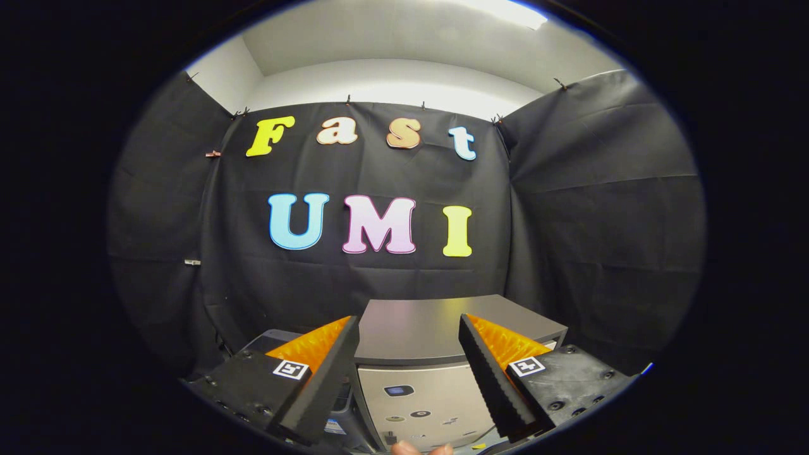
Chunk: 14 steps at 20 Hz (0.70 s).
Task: Put the clothes into the washing machine and then close the washing machine lid.
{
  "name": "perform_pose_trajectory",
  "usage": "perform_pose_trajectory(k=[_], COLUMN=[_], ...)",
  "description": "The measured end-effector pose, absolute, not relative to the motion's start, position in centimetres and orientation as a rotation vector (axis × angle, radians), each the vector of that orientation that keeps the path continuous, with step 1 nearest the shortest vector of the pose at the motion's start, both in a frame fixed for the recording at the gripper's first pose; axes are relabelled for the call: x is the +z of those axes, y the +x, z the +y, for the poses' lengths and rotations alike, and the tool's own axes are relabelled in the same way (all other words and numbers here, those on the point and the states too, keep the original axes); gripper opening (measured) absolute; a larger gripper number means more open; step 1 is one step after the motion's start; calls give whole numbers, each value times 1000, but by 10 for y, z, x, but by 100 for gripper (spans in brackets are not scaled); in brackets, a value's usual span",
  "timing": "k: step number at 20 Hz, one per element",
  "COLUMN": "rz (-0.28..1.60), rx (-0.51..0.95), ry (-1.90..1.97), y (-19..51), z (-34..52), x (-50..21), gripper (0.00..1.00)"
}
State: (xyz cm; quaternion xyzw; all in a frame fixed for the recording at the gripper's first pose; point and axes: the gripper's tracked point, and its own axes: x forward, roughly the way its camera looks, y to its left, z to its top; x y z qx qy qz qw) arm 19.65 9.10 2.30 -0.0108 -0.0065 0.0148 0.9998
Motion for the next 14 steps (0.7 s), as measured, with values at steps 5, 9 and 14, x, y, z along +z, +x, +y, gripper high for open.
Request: perform_pose_trajectory(k=[5, 9, 14], rz=[-20, -18, -21], rx=[32, 32, 21], ry=[-32, -37, -44], y=[196, 197, 198], z=[95, 96, 95], x=[26, 27, 29], gripper=[99, 99, 99])
